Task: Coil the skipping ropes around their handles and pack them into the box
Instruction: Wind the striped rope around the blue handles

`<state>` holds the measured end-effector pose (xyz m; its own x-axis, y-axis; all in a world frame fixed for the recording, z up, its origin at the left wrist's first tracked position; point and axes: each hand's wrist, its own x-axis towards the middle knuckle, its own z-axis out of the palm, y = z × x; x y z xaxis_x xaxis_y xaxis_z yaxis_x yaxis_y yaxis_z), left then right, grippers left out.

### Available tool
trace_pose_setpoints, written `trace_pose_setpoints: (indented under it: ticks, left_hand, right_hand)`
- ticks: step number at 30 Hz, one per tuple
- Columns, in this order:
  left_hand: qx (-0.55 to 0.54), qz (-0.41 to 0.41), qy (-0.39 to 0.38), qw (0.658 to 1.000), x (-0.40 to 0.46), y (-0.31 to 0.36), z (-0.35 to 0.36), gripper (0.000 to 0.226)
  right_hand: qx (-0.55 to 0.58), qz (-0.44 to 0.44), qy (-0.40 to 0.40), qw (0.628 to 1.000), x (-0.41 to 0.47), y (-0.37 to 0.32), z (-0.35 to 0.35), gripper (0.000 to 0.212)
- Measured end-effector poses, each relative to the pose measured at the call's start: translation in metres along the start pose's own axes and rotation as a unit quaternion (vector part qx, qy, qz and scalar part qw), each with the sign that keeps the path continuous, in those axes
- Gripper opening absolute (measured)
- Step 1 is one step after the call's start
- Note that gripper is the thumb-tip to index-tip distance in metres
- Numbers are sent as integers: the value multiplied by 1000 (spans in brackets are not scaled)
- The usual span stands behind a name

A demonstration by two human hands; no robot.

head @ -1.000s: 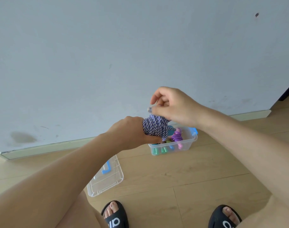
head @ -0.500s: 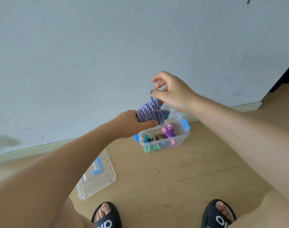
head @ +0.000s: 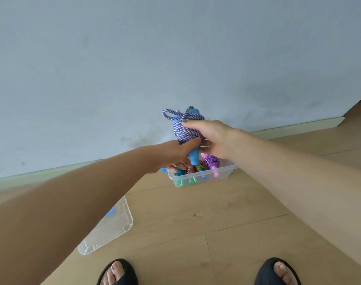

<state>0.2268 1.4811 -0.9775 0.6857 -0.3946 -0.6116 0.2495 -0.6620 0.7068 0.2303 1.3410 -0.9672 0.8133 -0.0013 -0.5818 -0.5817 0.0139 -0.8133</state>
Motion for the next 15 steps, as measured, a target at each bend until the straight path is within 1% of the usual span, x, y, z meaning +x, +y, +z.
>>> trace_pose_setpoints:
  ticks: [2, 4, 6, 7, 8, 9, 11, 12, 15]
  left_hand:
    - [59, -3, 7, 998, 28, -14, -2, 60]
    - [121, -4, 34, 992, 56, -31, -8, 59]
    - [179, -16, 95, 979, 78, -49, -18, 48]
    - [190, -23, 127, 973, 88, -59, -22, 46]
    - [191, -24, 154, 969, 97, -69, -25, 44]
    - [189, -20, 178, 965, 106, -81, -27, 40]
    - [178, -7, 219, 959, 121, -102, -27, 32]
    - [171, 0, 233, 957, 128, -112, -25, 28]
    - [130, 23, 252, 959, 143, -138, -17, 24]
  right_hand:
    - [-20, 8, 19, 1000, 33, 18, -7, 43]
    - [-20, 15, 43, 999, 64, 40, -13, 52]
    - [-18, 29, 77, 996, 96, 63, -16, 61]
    - [-30, 43, 93, 994, 111, 76, -15, 68]
    - [-49, 60, 107, 991, 125, 87, -14, 74]
    - [-65, 73, 117, 988, 137, 97, -11, 73]
    - [-106, 83, 133, 982, 165, 116, -5, 66]
    - [-122, 82, 135, 980, 177, 124, -1, 68]
    - [-162, 75, 135, 975, 212, 153, 9, 92]
